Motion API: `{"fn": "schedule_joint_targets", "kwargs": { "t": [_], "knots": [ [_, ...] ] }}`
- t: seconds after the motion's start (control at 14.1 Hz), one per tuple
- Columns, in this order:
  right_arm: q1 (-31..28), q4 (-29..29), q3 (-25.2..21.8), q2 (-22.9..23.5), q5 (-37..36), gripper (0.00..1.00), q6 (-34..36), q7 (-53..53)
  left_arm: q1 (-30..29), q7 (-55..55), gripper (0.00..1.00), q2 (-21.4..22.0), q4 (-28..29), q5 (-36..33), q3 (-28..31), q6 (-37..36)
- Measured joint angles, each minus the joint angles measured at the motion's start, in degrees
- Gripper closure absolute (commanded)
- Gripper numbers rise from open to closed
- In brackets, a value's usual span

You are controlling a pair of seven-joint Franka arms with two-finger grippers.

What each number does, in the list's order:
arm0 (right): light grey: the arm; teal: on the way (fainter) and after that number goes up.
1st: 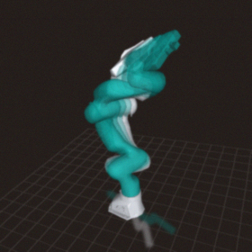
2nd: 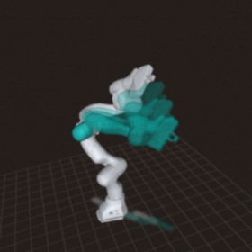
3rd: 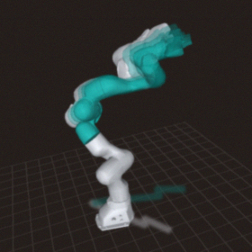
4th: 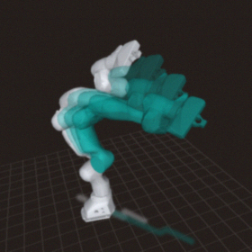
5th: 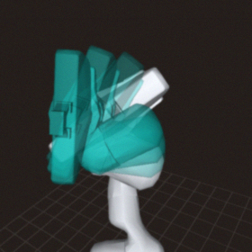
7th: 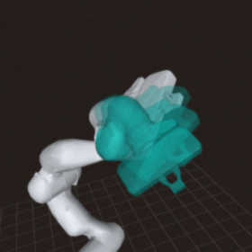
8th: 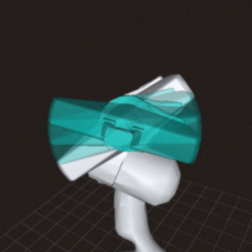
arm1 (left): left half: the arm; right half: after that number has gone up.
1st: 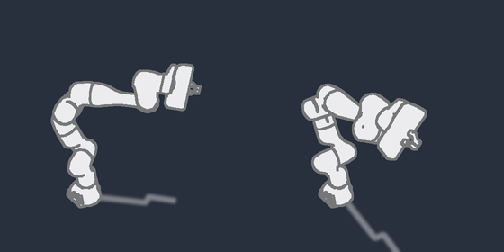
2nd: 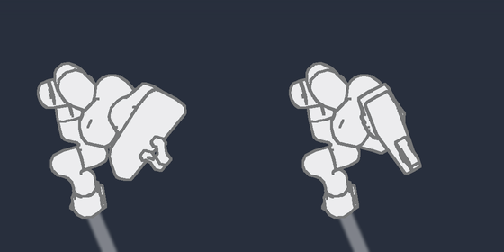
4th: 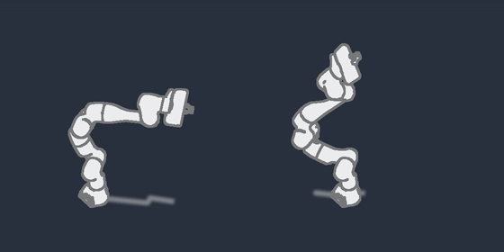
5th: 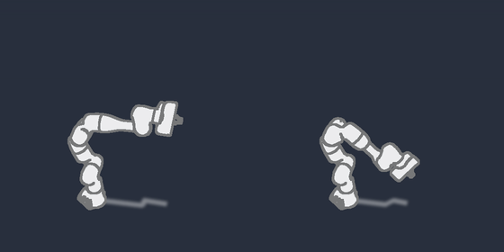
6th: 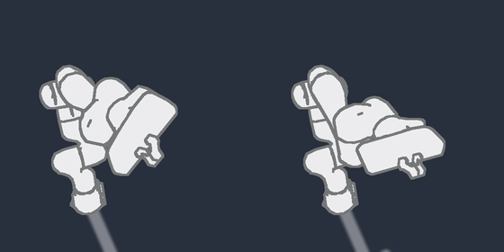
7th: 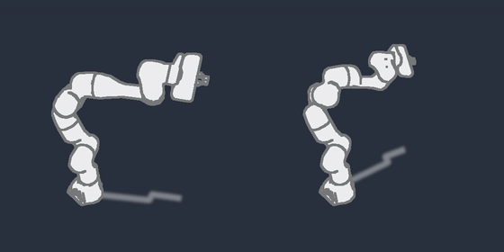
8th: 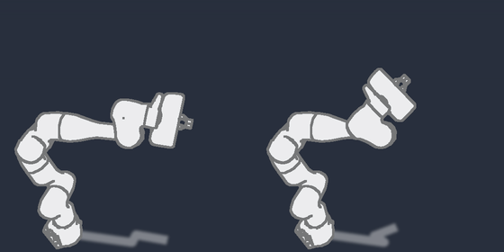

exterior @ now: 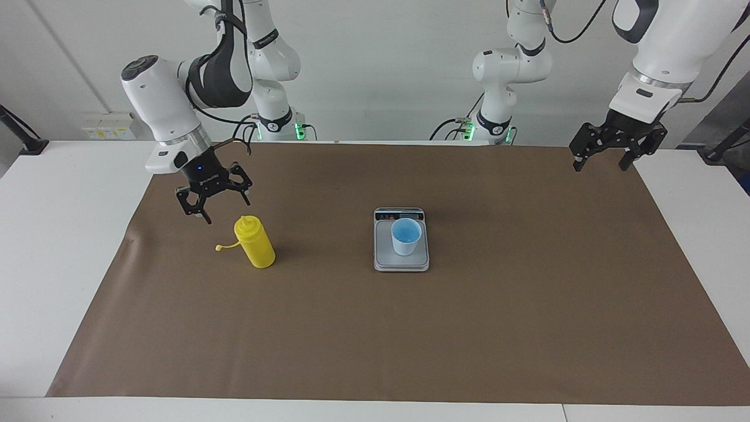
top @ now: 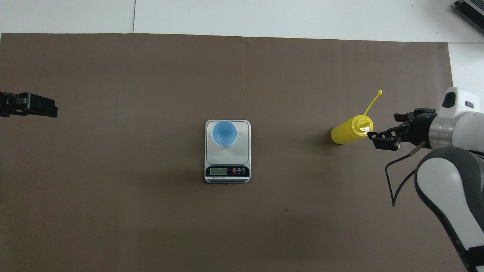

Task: Pour seasoning into cup on scale with both arms
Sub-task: 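Reach the right gripper to the yellow bottle and grasp it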

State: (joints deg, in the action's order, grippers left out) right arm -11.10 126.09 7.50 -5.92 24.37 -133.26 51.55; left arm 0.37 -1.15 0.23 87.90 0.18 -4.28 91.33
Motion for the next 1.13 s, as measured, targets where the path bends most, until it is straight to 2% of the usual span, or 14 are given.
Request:
{"fn": "schedule_joint_targets", "kwargs": {
  "t": [0.28, 0.78, 0.92, 1.13],
  "knots": [
    [-1.7, 3.5, 0.0, 1.3, 12.8, 0.00, -2.4, 17.3, 0.0, 2.4, 0.00, 0.0, 0.0, 1.3, 0.6, -1.4],
    [-3.1, 5.6, 0.0, 8.4, 39.4, 0.00, -2.9, 52.0, 0.0, 3.5, 0.00, 0.4, 1.6, 1.3, 1.0, -1.5],
    [-3.1, 6.0, 0.0, 9.6, 44.3, 0.00, -3.0, 56.8, 0.0, 3.5, 0.00, 0.7, 2.2, 1.3, 1.0, -1.5],
    [-2.5, 5.9, 0.1, 9.8, 49.2, 0.00, -3.0, 57.5, -0.2, 3.5, 0.00, 0.9, 2.4, 1.3, 1.3, -2.0]
  ]
}}
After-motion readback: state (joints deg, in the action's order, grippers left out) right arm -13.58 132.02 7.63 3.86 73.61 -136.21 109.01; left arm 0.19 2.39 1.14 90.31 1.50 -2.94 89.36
